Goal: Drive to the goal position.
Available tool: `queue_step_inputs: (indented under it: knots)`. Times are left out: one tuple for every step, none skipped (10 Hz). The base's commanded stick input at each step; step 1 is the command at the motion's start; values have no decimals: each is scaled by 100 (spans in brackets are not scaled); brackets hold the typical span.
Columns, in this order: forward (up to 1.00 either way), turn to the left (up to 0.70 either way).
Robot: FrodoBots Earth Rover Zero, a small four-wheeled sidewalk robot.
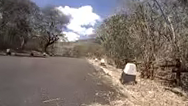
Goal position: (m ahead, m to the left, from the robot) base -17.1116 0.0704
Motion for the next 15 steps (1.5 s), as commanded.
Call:
queue_step_inputs:
  knots:
    - [70, 0]
    - [70, 0]
    - [70, 0]
    - [70, 0]
    - [70, 0]
    - [70, 0]
    - [70, 0]
    - [70, 0]
    - [70, 0]
    - [70, 0]
    - [70, 0]
    - [70, 0]
    - [70, 0]
    - [70, 0]
    - [70, 0]
